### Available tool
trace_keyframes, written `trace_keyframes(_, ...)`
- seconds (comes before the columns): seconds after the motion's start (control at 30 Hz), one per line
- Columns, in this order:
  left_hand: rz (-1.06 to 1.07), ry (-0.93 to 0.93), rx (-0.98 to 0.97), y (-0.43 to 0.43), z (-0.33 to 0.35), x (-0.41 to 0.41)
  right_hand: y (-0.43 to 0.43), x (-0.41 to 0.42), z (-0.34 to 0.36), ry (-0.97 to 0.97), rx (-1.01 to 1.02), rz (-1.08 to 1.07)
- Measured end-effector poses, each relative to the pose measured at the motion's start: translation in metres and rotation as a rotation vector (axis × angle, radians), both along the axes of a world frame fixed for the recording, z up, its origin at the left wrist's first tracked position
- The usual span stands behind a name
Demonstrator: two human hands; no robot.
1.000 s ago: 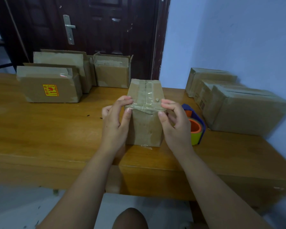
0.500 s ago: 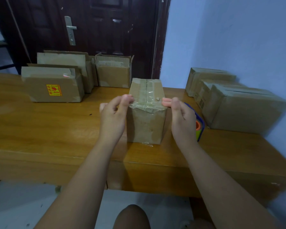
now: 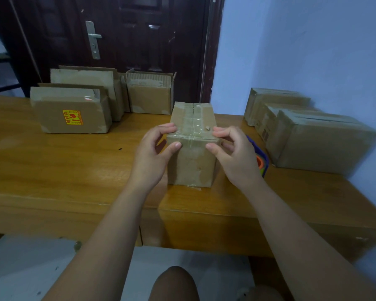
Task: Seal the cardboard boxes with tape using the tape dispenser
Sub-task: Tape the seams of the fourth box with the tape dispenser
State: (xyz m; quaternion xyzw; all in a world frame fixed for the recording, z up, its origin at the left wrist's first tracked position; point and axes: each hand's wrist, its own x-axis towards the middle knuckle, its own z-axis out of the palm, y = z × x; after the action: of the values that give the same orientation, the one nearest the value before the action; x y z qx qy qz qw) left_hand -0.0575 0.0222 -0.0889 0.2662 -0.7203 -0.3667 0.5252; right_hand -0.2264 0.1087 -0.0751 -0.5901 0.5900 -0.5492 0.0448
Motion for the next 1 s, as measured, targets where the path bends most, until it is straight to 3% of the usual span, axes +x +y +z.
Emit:
trace_keyframes(0.23, 0.057, -0.061, -0.089, 0.005, -0.002, -0.003, -0.004, 0.005, -0.012, 0.059, -0.12, -0.059)
trace_keyframes(0.57, 0.403, -0.101, -0.234, 0.032, 0.002, -0.022, -0.005, -0.001, -0.005, -0.26, -0.076, 0.134)
trace_keyframes(0.67, 0.534, -0.176, -0.355, 0.038, -0.001, -0.025, -0.006, -0.002, -0.003, -0.332, -0.032, 0.107)
trace_keyframes(0.77, 0.67, -0.264, -0.429, 0.04, -0.002, -0.028, -0.004, 0.004, -0.001, -0.196, 0.071, -0.073)
trace_keyframes(0.87, 0.717, -0.318, -0.462, 0.045, -0.002, -0.026, 0.003, 0.026, -0.006, -0.018, -0.026, -0.268)
trace_keyframes(1.0, 0.583, -0.262, -0.488, 0.054, 0.004, -0.018, 0.007, 0.052, -0.013, 0.031, -0.093, -0.206)
